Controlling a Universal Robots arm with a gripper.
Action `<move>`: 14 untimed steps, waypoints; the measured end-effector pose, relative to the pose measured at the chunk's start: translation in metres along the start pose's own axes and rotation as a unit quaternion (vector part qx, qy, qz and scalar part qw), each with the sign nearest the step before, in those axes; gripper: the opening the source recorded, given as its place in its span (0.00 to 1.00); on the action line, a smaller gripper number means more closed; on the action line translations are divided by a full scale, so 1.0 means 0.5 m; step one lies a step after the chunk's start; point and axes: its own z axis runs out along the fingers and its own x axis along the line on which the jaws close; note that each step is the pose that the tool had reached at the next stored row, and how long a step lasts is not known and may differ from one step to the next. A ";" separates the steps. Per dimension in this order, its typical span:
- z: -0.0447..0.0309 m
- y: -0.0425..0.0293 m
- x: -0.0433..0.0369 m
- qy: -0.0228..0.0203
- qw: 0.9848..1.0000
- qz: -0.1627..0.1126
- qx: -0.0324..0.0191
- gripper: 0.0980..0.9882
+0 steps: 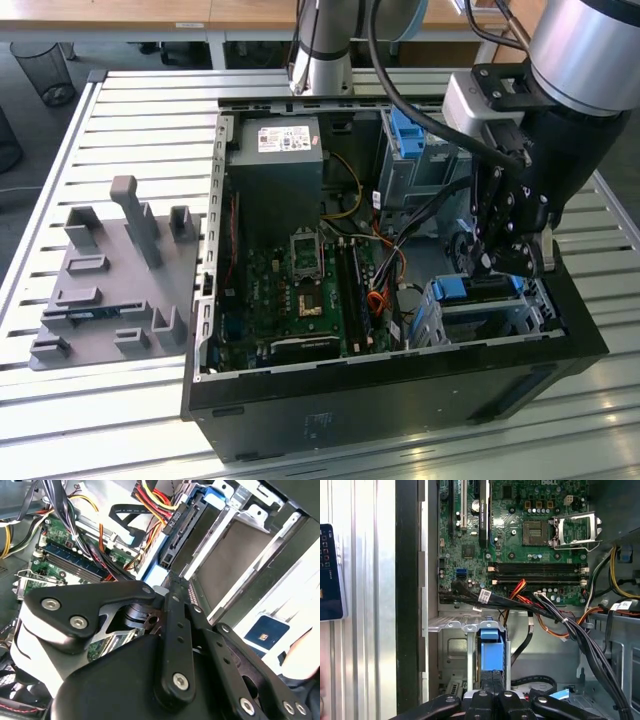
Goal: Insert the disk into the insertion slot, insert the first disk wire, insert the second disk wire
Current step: 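Insert the first disk wire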
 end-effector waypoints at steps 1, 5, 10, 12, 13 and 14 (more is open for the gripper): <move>-0.004 0.000 0.000 0.000 1.000 0.000 0.000 0.01; -0.016 -0.001 0.000 0.000 1.000 0.000 0.000 0.01; -0.015 -0.023 -0.003 0.000 1.000 0.000 -0.003 0.01; -0.015 -0.036 -0.004 0.000 1.000 0.000 -0.005 0.01; -0.015 -0.041 -0.005 0.000 1.000 0.000 -0.006 0.01; -0.014 -0.047 -0.006 -0.001 1.000 0.000 -0.008 0.01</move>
